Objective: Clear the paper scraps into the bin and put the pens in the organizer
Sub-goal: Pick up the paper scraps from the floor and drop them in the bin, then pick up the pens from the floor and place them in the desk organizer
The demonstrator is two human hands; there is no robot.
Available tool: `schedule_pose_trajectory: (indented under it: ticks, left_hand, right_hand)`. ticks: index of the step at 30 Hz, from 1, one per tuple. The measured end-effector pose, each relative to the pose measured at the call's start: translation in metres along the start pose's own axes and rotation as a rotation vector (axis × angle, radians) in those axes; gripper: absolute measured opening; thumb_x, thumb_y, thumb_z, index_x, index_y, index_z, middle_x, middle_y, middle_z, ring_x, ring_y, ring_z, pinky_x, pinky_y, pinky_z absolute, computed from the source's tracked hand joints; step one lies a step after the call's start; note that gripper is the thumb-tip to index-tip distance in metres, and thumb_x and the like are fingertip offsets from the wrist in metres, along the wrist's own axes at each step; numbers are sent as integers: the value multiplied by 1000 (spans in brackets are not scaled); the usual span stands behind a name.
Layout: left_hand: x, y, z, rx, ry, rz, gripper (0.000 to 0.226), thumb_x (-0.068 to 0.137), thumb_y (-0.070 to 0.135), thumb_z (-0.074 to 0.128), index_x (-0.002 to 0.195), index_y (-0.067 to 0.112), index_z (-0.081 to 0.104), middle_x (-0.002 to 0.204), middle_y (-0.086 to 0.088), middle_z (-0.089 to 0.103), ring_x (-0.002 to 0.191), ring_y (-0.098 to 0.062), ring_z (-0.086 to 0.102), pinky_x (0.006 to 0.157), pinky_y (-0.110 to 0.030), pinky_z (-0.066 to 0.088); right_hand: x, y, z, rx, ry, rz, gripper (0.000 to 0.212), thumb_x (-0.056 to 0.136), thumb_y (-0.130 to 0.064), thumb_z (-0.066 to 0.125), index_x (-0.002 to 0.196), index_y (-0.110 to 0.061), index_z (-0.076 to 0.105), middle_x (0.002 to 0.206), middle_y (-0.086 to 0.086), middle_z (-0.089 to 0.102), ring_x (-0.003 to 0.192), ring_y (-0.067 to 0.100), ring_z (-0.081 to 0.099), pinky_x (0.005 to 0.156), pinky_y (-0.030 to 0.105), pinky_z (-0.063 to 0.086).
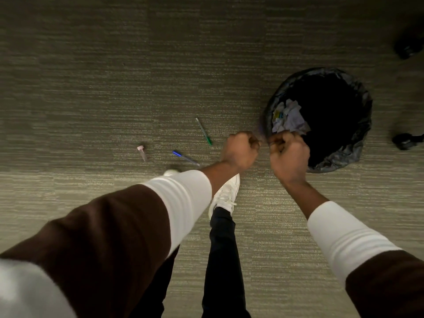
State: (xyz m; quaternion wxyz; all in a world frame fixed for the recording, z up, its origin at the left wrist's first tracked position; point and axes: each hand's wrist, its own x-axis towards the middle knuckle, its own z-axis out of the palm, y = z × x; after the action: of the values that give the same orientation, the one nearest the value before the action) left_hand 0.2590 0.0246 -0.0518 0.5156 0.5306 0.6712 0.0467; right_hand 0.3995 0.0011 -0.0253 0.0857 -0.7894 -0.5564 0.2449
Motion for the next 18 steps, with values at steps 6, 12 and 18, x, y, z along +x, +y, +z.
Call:
schedule_pose_trajectory:
  ticks: [6, 12, 18]
  left_hand:
    - [-5, -84, -42, 66, 84, -141, 18, 93, 26, 64, 97, 15, 77, 103, -9, 81, 97, -32, 75, 86, -40, 62]
    - [6, -186, -79, 241, 89, -211, 27, 95, 32, 57, 98, 11, 74, 109, -13, 77, 102, -35, 73, 88, -40, 60]
    - [34, -310, -104, 469, 105, -333, 40, 102, 38, 50, 126, 9, 65, 133, -19, 65, 124, -39, 62, 101, -48, 55]
  right_hand:
    - [-11, -42, 57, -20, -224, -205, 22, 81, -6, 63, 92, -21, 75, 97, 3, 74, 83, 25, 70, 72, 30, 55]
    - [-5, -70, 140, -259, -495, -501, 15, 86, -15, 64, 97, -23, 71, 102, 3, 70, 85, 29, 71, 72, 32, 56]
    - [0, -90, 248, -329, -642, -541, 11, 87, -19, 68, 97, -24, 67, 108, 5, 70, 99, 33, 71, 81, 37, 55]
